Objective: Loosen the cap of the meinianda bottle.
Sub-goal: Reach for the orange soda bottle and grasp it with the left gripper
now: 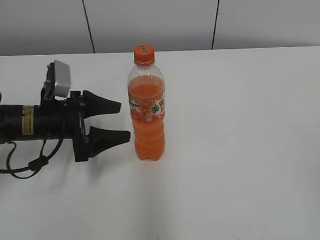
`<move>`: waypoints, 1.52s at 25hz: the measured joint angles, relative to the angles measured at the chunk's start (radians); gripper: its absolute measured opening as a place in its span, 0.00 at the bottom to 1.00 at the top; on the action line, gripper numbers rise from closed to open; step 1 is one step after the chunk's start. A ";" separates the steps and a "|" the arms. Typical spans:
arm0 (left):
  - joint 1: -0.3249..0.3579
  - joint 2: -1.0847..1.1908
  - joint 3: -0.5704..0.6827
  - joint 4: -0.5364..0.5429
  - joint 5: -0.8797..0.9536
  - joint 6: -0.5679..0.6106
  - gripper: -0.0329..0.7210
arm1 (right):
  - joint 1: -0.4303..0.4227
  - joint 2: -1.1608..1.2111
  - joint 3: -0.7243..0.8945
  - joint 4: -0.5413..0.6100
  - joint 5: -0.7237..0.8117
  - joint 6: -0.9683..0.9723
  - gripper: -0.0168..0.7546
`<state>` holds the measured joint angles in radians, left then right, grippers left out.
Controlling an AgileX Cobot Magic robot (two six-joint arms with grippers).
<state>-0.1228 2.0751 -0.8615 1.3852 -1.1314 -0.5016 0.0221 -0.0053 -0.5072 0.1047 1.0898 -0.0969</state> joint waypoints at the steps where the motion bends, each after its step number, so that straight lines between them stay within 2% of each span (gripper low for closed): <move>1: -0.011 0.002 -0.014 -0.007 0.014 0.000 0.81 | 0.000 0.000 0.000 0.000 0.000 0.000 0.69; 11: -0.096 0.043 -0.091 -0.019 0.037 0.000 0.81 | 0.000 0.000 0.000 0.000 0.000 0.000 0.69; 23: -0.116 0.092 -0.094 -0.026 0.038 0.000 0.81 | 0.000 0.000 0.000 0.000 0.000 0.000 0.69; 28: -0.142 0.092 -0.094 -0.104 0.063 0.001 0.80 | 0.000 0.000 0.000 0.000 0.000 0.000 0.69; 32: -0.145 0.092 -0.094 -0.114 0.071 0.001 0.79 | 0.000 0.000 0.000 0.000 0.000 0.000 0.69; 38: -0.145 0.092 -0.094 -0.100 0.072 0.001 0.71 | 0.000 0.000 0.000 0.000 0.000 0.000 0.69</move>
<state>-0.2682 2.1668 -0.9558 1.2855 -1.0591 -0.5007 0.0221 -0.0053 -0.5072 0.1052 1.0898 -0.0969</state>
